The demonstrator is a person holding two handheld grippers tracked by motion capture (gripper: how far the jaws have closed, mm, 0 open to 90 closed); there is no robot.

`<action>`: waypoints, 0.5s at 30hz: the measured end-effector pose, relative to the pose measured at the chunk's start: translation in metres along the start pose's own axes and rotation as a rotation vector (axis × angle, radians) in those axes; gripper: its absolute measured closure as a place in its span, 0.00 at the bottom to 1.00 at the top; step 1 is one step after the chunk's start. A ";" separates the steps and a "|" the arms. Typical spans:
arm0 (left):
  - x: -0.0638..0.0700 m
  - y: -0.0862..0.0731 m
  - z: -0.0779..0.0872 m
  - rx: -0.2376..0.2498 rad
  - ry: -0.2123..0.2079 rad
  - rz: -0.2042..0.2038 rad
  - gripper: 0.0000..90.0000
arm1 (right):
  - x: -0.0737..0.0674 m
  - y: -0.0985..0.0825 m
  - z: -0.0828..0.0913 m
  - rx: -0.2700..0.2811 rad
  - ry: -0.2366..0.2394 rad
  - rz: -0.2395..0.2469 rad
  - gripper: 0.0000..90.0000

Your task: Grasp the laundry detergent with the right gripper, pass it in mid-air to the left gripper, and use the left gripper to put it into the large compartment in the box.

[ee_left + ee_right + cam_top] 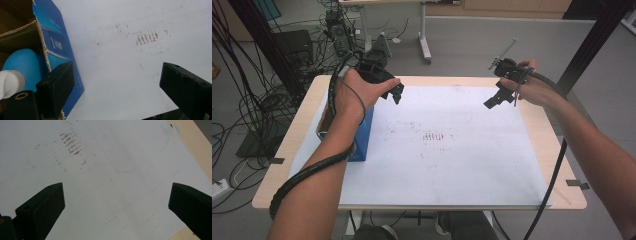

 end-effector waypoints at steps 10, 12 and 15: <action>0.010 0.009 -0.009 -0.010 -0.012 -0.026 0.15 | 0.010 0.004 -0.003 -0.017 -0.012 -0.014 0.01; 0.012 0.010 -0.010 -0.012 -0.013 -0.028 0.15 | 0.012 0.004 -0.003 -0.020 -0.012 -0.014 0.01; 0.014 0.011 -0.012 -0.018 -0.009 -0.039 0.15 | 0.013 0.003 -0.004 -0.023 -0.012 -0.016 0.01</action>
Point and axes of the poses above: each handheld gripper's, and its own axes: z roughly backward along the jaws, y roughly out of its top, x roughly to its right, the point moved 3 cm from there along -z, roughly forward along the jaws, and after that the axes turned 6 degrees about -z, right-handed, at the moved point
